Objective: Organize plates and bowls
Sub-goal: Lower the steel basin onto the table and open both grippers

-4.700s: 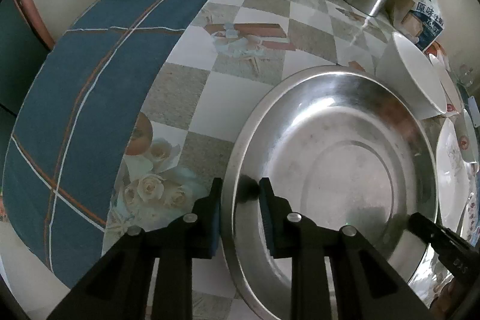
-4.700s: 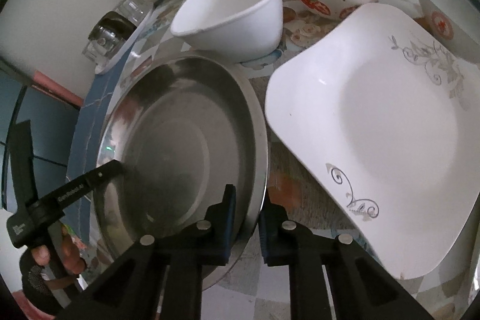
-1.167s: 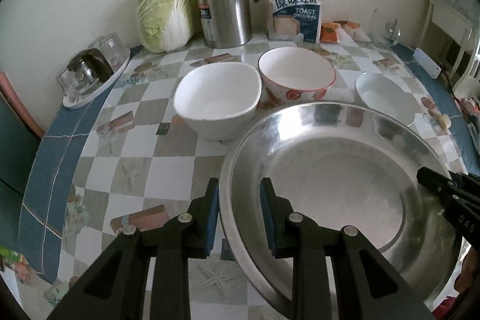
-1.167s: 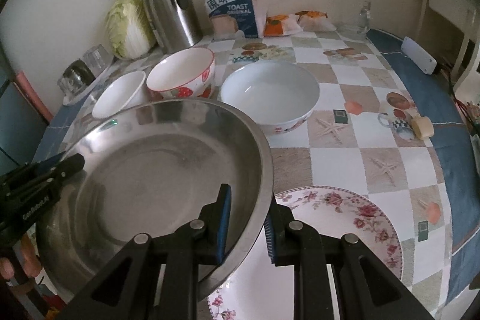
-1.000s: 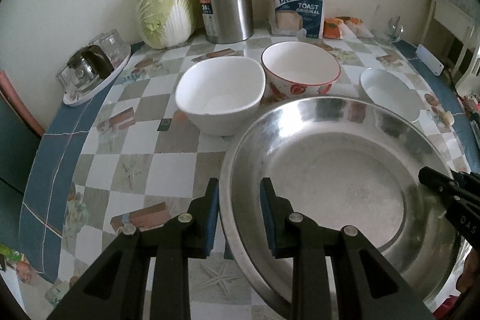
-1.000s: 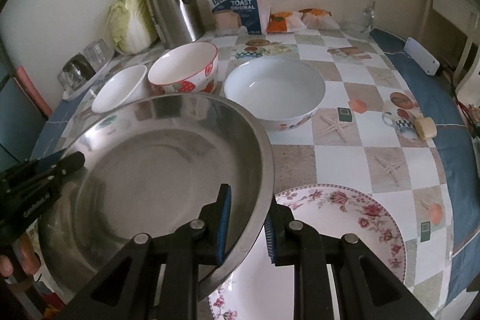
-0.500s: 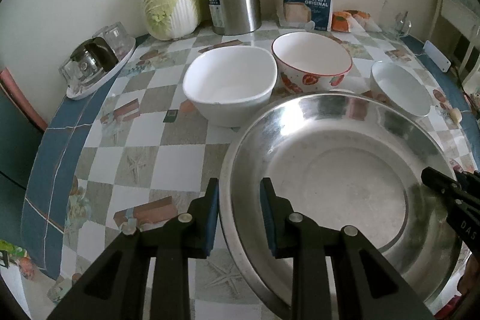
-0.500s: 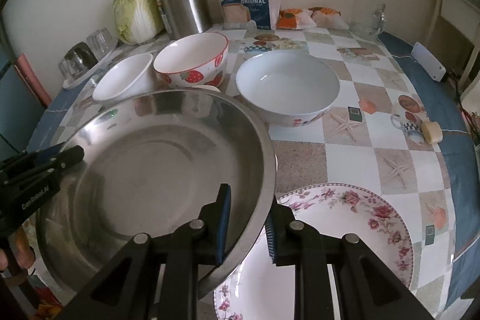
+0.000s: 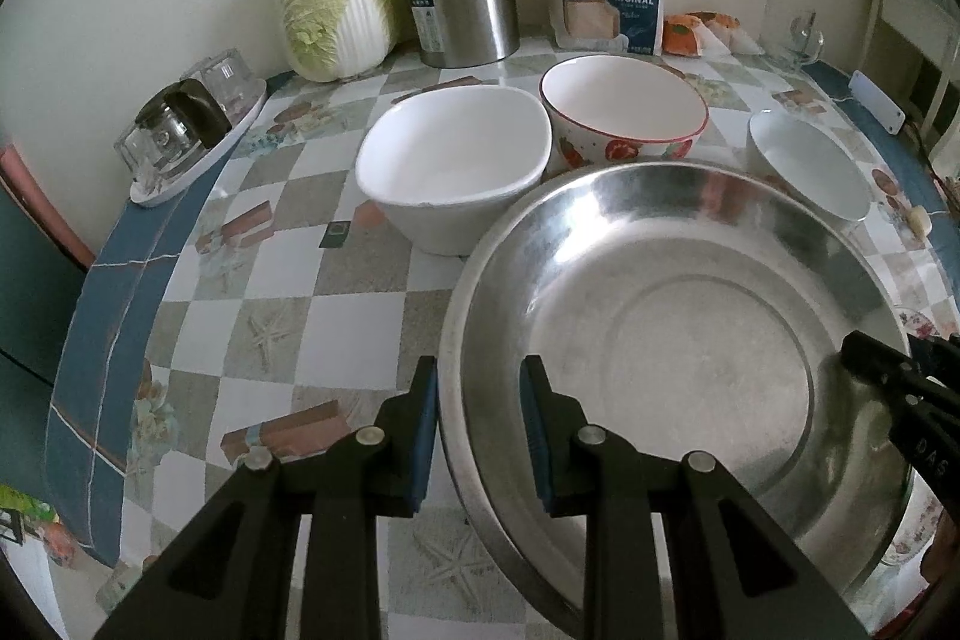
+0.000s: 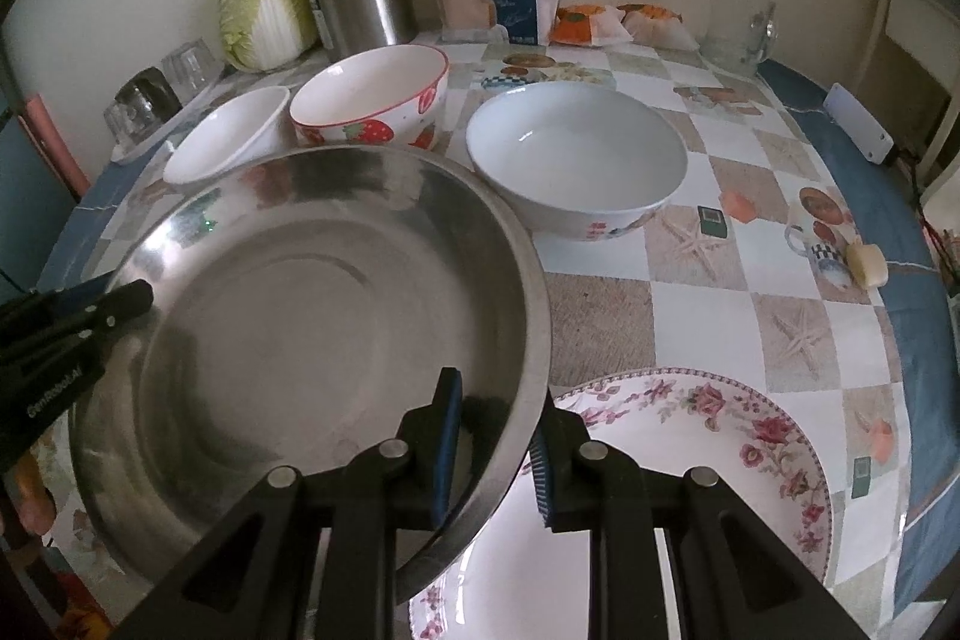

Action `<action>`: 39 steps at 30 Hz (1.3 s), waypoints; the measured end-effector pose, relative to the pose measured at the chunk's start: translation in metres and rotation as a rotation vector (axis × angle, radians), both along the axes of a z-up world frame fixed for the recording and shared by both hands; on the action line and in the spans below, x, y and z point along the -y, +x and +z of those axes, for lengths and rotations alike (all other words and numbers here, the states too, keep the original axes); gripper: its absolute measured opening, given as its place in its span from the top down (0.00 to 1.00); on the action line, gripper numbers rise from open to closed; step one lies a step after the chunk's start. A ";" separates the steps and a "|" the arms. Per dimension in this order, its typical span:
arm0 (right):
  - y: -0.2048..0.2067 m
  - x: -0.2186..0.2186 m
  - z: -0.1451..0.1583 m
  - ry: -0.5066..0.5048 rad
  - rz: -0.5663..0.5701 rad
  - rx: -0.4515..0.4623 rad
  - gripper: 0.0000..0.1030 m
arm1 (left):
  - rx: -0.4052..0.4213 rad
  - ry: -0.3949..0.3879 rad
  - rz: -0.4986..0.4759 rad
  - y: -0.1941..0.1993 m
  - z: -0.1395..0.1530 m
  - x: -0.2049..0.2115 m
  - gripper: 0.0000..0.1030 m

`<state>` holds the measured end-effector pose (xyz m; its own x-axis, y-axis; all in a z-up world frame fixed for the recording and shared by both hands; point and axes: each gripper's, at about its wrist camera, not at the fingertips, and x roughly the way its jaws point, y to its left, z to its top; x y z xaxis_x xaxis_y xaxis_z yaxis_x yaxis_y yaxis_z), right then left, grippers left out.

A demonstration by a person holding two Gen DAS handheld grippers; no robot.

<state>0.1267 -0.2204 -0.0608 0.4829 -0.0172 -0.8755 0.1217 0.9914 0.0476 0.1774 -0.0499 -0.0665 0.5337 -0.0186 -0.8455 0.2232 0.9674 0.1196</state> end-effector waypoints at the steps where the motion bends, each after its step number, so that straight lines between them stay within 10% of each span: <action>1: 0.000 0.000 0.000 -0.004 -0.002 0.000 0.78 | 0.000 0.000 -0.001 0.000 0.000 0.000 0.74; 25: 0.007 0.002 -0.005 -0.032 -0.024 0.017 0.76 | 0.013 0.009 -0.010 0.005 -0.009 0.005 0.74; 39: 0.005 0.008 -0.002 0.025 -0.032 0.009 0.73 | -0.062 -0.055 0.019 0.009 -0.013 -0.005 0.58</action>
<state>0.1314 -0.2285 -0.0625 0.4900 -0.0109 -0.8717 0.1531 0.9855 0.0737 0.1868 -0.0445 -0.0792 0.4808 -0.0562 -0.8750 0.2100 0.9763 0.0527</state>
